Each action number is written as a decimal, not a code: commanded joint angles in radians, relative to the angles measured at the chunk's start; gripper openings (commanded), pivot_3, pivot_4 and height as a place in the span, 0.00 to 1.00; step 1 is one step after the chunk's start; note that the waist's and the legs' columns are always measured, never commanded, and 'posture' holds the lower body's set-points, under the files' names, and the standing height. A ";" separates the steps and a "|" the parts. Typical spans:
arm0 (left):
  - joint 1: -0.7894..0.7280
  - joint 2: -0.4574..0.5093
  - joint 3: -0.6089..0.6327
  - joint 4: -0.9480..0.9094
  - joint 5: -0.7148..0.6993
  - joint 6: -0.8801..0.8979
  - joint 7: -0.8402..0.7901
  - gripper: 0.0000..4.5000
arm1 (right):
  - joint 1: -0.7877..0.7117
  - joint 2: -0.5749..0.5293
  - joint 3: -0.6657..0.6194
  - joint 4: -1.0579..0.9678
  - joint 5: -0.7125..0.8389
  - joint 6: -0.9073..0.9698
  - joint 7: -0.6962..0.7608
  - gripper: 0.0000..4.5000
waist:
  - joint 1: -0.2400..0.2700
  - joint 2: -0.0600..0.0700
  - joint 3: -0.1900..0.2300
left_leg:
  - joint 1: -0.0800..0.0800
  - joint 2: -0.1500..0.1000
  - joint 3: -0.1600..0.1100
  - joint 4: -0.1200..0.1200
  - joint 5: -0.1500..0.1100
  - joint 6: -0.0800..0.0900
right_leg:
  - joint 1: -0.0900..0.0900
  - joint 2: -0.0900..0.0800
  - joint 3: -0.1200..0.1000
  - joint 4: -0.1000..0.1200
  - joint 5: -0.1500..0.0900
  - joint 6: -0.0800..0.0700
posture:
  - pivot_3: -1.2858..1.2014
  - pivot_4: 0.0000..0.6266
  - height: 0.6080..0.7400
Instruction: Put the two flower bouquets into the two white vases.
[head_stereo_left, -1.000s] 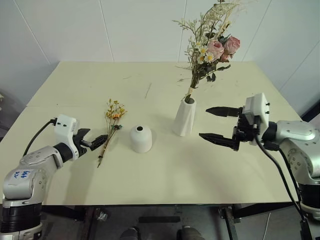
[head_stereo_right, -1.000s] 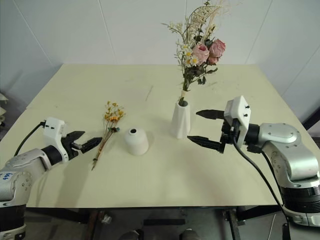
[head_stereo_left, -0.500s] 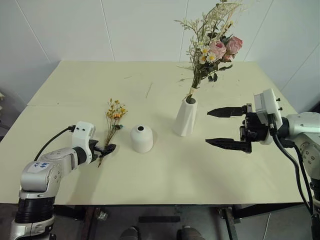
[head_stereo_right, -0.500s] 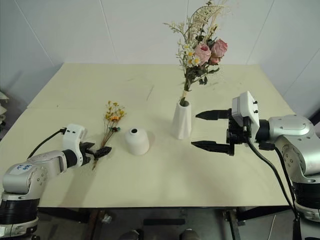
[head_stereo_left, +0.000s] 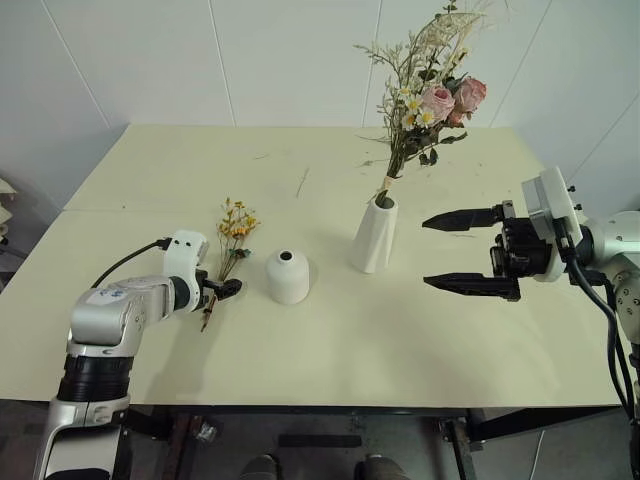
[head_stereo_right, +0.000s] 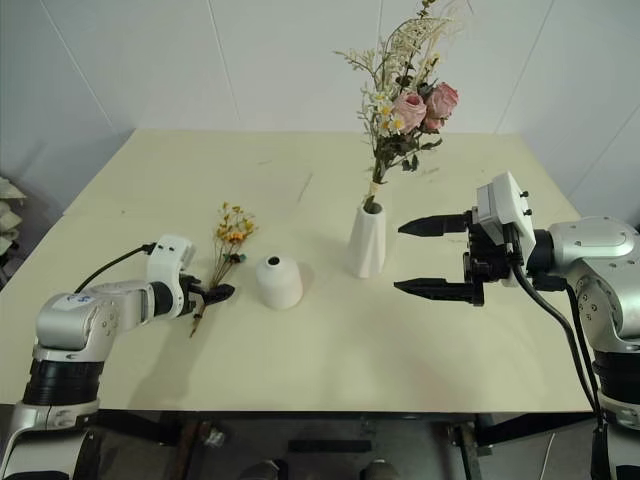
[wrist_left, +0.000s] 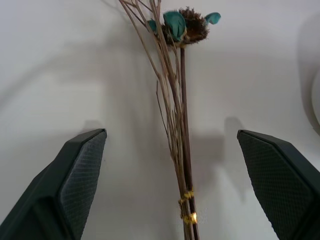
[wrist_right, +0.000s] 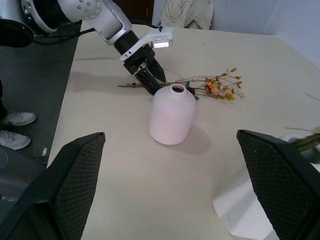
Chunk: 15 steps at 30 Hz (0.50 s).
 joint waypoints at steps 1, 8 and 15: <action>-0.054 -0.008 -0.018 0.062 0.032 0.022 0.005 1.00 | -0.023 -0.014 -0.025 -0.012 0.001 -0.021 0.005 0.99 | 0.000 0.000 0.000 | 0.000 0.000 0.000 0.000 0.000 0.000 | 0.000 0.000 0.000 -0.001 0.001 0.000 | 0.52 0.24 1.00; -0.146 -0.025 -0.038 0.195 0.080 0.028 0.008 1.00 | -0.025 -0.018 -0.030 -0.005 0.005 -0.024 0.012 0.99 | 0.000 0.000 0.000 | -0.001 0.000 0.000 0.000 0.000 0.000 | 0.001 0.000 0.000 -0.003 0.002 0.002 | 0.52 0.24 1.00; -0.183 -0.053 -0.058 0.226 0.100 0.015 -0.010 0.80 | -0.018 -0.015 -0.043 -0.001 0.025 -0.007 0.011 1.00 | 0.002 0.000 0.000 | 0.000 0.000 0.000 0.000 0.000 0.000 | 0.002 0.000 0.000 -0.004 0.003 0.003 | 0.52 0.24 1.00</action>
